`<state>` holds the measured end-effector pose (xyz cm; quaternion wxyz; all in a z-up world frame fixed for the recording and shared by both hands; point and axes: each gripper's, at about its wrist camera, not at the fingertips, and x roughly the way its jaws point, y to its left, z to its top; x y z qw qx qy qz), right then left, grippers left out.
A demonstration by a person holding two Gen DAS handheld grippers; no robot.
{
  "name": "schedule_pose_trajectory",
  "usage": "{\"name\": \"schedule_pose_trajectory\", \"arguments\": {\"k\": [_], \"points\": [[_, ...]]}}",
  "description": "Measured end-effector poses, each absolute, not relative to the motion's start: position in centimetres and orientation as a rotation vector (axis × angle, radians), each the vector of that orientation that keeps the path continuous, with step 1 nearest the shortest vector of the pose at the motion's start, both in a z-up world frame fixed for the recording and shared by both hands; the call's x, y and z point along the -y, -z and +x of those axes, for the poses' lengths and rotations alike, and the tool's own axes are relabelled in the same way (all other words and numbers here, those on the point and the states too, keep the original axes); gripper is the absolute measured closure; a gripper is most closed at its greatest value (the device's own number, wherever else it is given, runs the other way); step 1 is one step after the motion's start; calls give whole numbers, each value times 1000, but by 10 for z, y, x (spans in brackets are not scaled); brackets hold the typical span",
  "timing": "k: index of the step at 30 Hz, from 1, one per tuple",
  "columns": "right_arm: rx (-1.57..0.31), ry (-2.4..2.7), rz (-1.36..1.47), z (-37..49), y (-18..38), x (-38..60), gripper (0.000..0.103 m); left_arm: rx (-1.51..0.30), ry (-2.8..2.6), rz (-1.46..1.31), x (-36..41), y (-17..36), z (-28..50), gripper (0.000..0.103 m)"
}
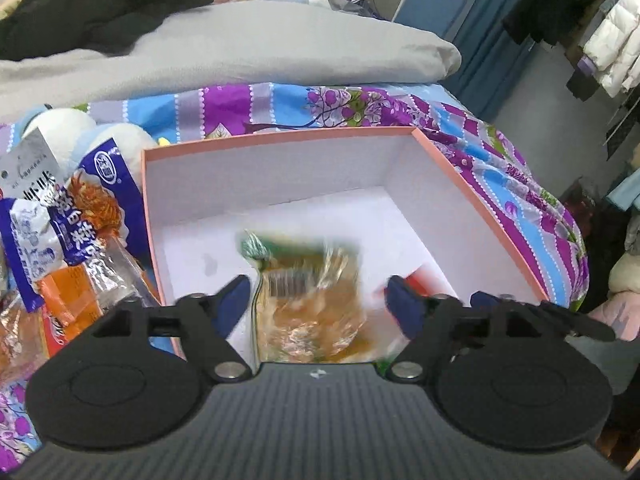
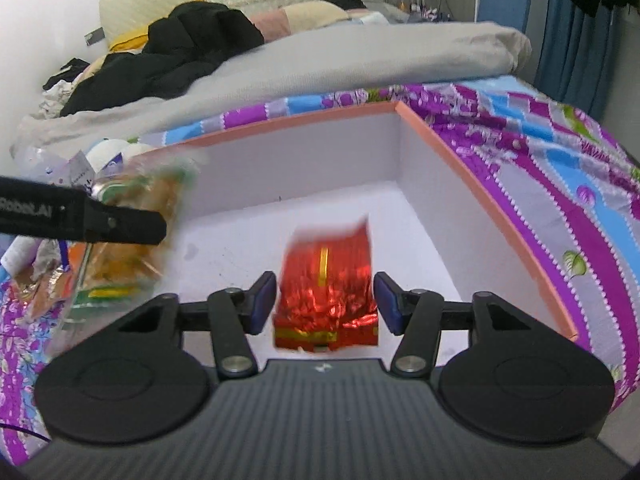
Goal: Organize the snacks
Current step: 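Carry both packets over the pink box and open both tools to drop them, then withdraw both tools from the pink box back toward the snack pile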
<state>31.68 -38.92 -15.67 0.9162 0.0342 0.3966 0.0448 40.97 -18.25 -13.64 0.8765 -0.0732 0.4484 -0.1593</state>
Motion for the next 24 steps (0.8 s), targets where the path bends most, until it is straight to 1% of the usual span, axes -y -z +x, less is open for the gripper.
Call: {"name": "schedule_pose_trajectory", "arguments": {"k": [2,10,17,24], "points": [[-823,-94,78,317,160,390,34,-926,335,-144,183,134,408,22],[-778,-99,87,295,141,387,34,-853,340,-128,172,100,373,22],[-709,-115,99,250,107,375,34,-774,343,-127,155,59,310,22],[-642,-138,102,198,78,361,34,-699,336,-141,134,31,240,22]]}}
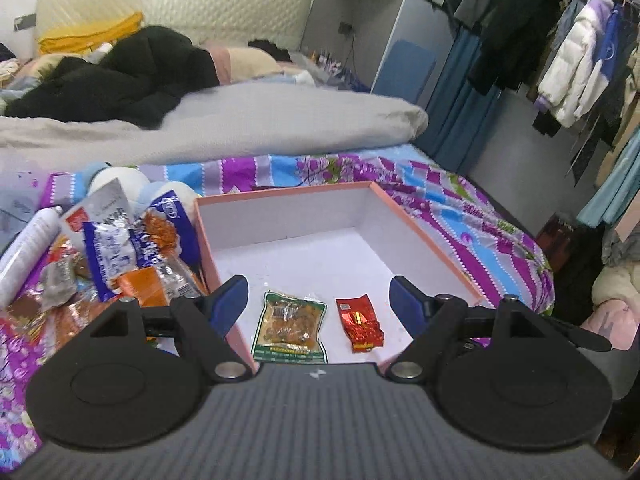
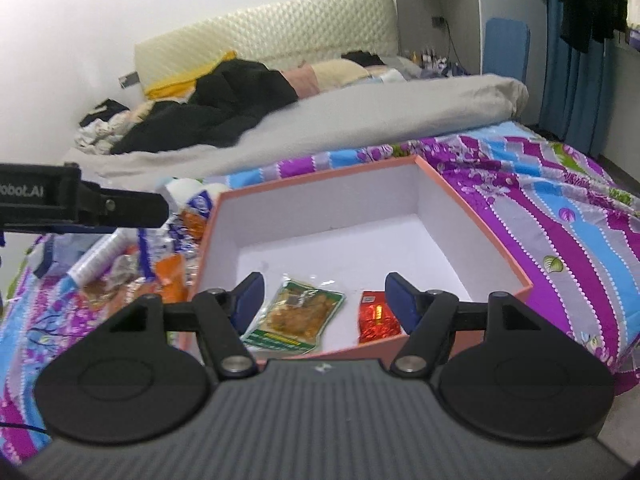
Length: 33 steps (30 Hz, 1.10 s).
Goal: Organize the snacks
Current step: 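Withdraw both tools from the pink box back toward the snack pile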
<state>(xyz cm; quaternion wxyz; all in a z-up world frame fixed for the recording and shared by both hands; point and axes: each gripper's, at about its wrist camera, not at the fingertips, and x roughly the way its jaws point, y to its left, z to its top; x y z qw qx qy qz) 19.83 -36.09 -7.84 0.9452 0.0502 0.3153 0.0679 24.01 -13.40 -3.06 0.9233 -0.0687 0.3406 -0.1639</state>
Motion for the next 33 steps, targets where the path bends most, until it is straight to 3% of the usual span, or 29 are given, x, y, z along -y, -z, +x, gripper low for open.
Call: {"name": "schedule_pose_trajectory", "arguments": {"k": [16,33], "points": [[-559,-212,134,101,56,328,34,-641,293,-167,79,21,106,22],[-616,-327,96,53,78,277,34,-672,199,-219,36,46,47,22]]}}
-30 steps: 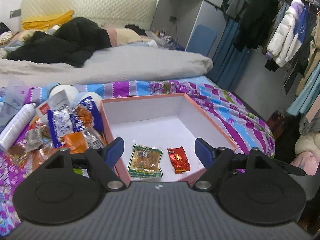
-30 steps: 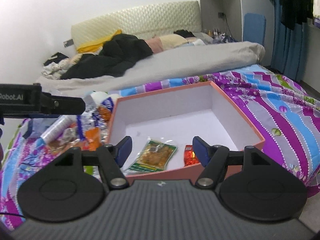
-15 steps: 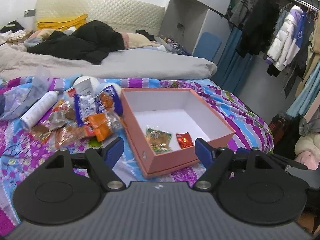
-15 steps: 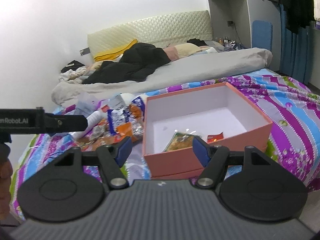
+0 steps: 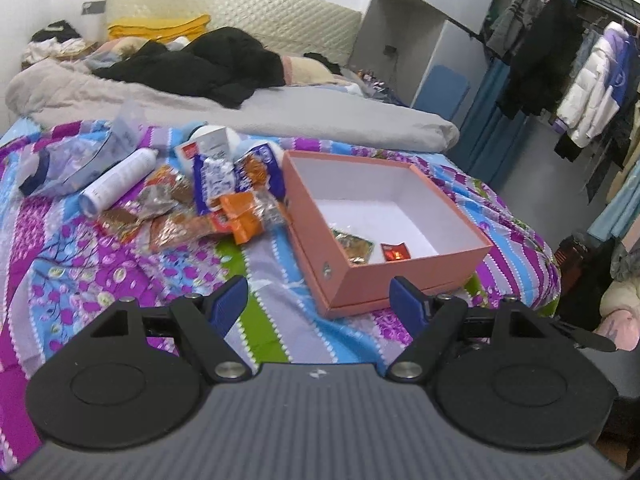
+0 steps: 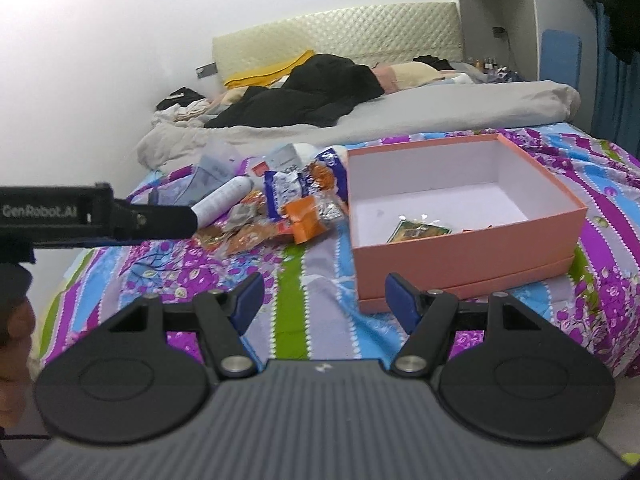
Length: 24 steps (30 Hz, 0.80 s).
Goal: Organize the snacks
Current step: 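Withdraw both tools from the pink box back toward the snack pile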
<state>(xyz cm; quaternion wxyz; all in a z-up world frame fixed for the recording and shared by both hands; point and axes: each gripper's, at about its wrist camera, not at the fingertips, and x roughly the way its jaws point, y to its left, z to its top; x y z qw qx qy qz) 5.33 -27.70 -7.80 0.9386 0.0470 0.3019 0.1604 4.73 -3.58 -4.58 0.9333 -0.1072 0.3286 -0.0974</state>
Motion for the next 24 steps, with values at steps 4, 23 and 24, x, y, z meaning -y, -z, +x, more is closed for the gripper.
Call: {"name": "schedule_pose_trajectory", "arguments": {"k": [4,23,24], "points": [[-623,-338,85,54,80,272,34,-695,166,-247,23,55,46,22],[-679,-505,-81,133,105,190,34,-825,-97,-422,-90,135,139,20],[-684,-514,-97,138,108,184,34,-829,-107,-424,-97,140,146,20]]}}
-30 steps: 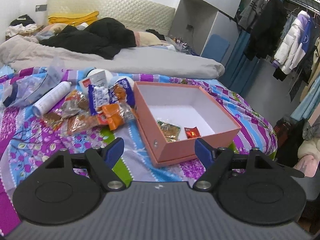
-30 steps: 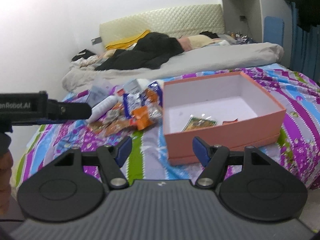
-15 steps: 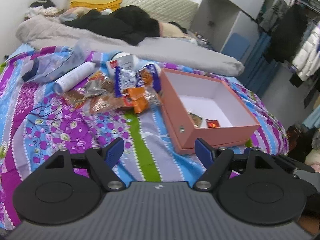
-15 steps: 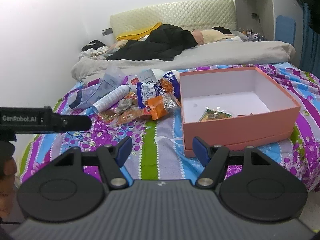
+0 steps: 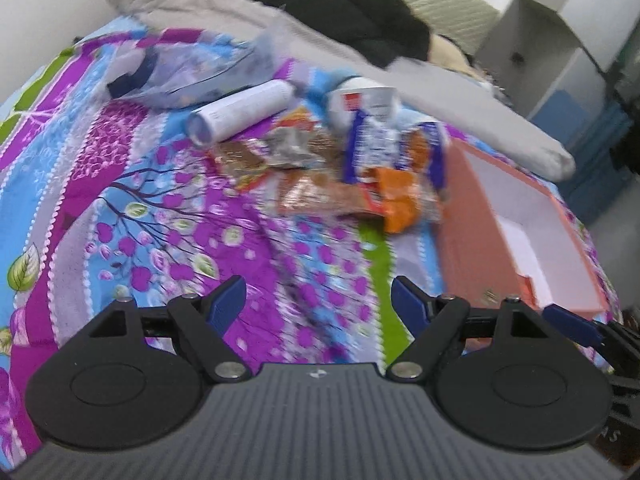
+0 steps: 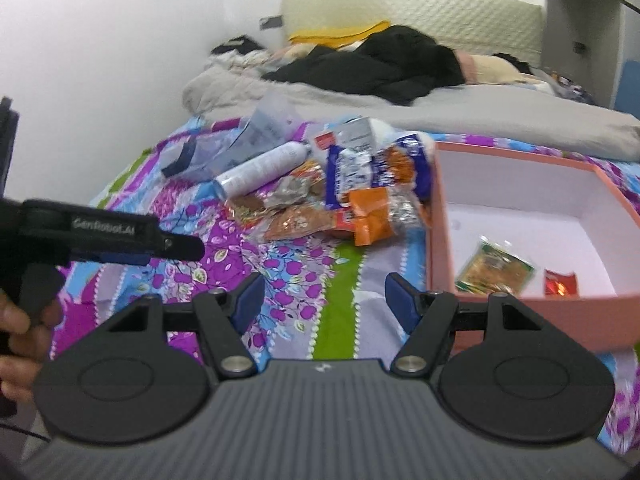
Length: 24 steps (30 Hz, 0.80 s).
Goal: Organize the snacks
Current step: 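Withdraw both tools from the pink box back toward the snack pile, then reach the left tool to a brown strip-snack packet and close on it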
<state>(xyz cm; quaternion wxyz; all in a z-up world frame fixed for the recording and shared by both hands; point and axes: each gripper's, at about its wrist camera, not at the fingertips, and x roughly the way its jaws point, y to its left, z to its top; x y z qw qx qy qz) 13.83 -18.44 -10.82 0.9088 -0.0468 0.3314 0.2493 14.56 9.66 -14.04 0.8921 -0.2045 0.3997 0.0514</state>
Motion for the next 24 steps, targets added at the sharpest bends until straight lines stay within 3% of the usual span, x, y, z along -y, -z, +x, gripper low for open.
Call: {"name": "schedule_pose_trajectory", "arguments": {"k": [8,24], "points": [[-762,-534,-174,193,147,144,35,-857,-136,-418,-143,184,220,20],[-894,-533,237,293,227,95,35,-848,-205,-343,-208,249,328,24]]}}
